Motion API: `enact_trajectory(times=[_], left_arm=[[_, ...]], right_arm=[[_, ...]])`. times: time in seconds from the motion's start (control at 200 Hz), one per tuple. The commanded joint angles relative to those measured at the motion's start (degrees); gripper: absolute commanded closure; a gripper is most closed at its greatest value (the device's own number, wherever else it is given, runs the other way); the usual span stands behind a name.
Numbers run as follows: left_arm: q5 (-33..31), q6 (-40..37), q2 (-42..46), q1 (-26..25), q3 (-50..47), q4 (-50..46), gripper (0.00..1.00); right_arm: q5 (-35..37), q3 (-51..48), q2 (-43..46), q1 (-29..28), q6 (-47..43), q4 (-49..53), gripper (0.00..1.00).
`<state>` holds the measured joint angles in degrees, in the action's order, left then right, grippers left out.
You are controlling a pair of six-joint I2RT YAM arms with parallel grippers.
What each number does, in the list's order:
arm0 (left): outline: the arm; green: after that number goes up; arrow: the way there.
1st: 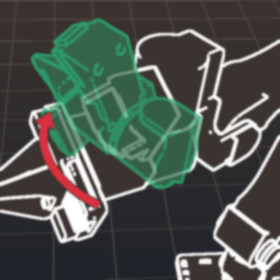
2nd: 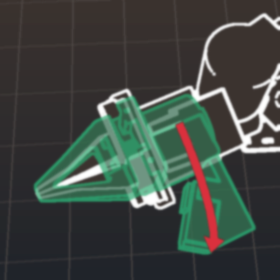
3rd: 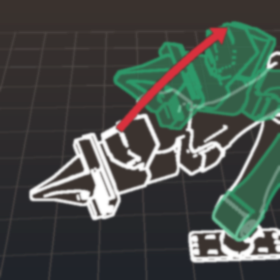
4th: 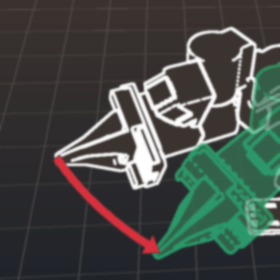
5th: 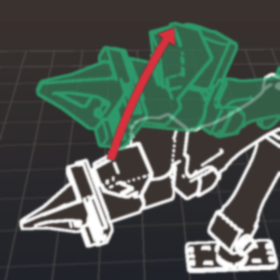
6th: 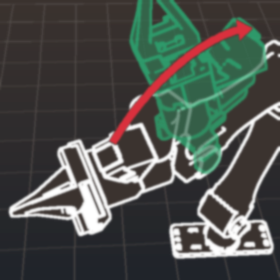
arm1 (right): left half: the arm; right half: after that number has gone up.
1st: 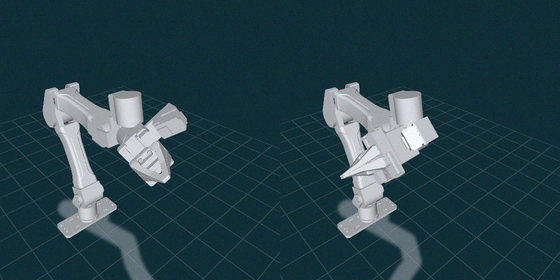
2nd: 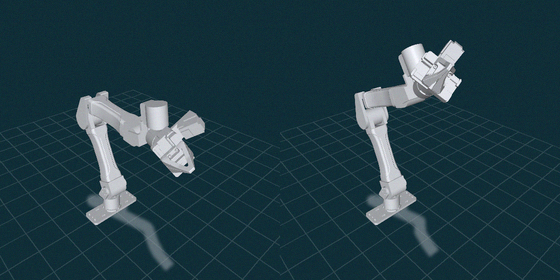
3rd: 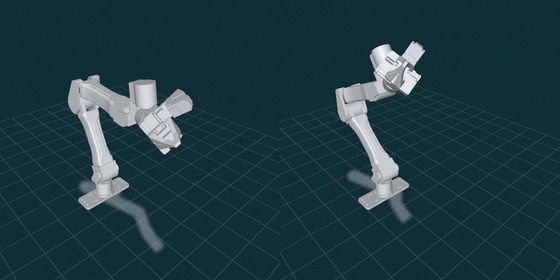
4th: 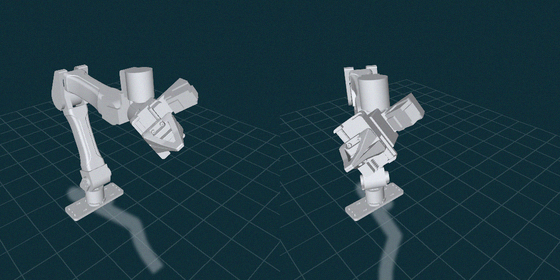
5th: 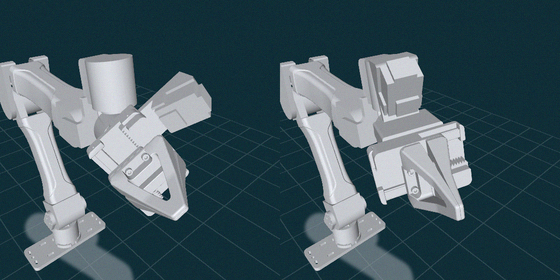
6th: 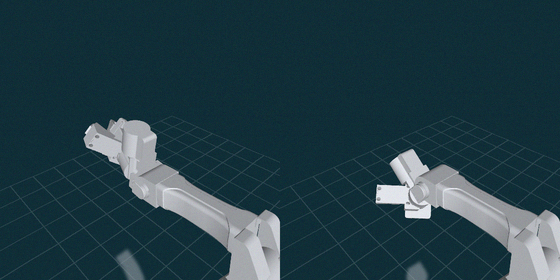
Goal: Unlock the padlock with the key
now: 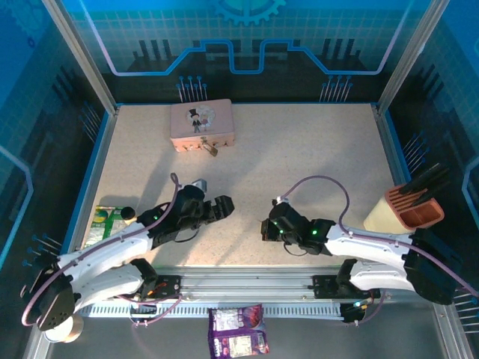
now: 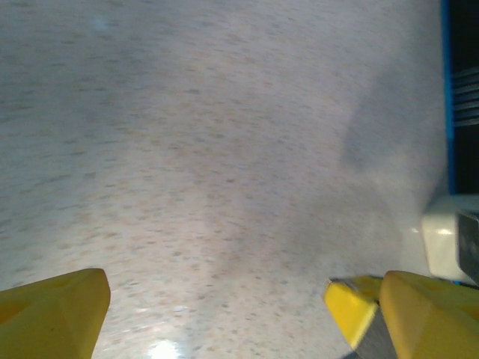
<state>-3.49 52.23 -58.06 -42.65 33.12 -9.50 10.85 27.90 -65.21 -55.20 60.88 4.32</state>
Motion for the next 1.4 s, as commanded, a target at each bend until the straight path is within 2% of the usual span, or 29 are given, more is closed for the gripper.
enact_trajectory(times=[0.0, 0.165, 0.32, 0.555, 0.775, 1.101, 1.391], left_arm=[[3.95, -6.06, -2.44, -2.63, 4.0, 8.19, 0.09], [5.38, -12.03, -7.28, -6.66, 8.05, 11.84, 0.14], [6.56, -12.77, -10.34, -7.86, 8.86, 14.68, 0.22], [6.57, -12.83, -12.47, -8.06, 9.4, 14.51, 0.36], [6.74, -12.5, -12.69, -8.06, 9.03, 14.59, 0.56], [5.83, -11.8, -12.34, -8.06, 8.16, 14.07, 0.7], [4.97, -9.67, -12.25, -8.06, 7.84, 14.11, 0.89]], right_arm=[[-4.59, -0.84, 3.39, 2.36, 3.73, -7.63, 1.0], [-8.35, -0.39, 5.9, 3.65, 4.16, -9.72, 1.0], [-10.43, -1.07, 6.84, 3.5, 4.67, -11.72, 1.0], [-12.08, -1.63, 6.88, 3.25, 5.9, -14.72, 1.0], [-12.44, -2.13, 5.88, 2.93, 7.26, -17.16, 1.0], [-12.76, -3.49, 6.1, 2.9, 9.31, -19.45, 1.0], [-13.07, -3.21, 5.8, 2.87, 10.06, -21.94, 1.0]])
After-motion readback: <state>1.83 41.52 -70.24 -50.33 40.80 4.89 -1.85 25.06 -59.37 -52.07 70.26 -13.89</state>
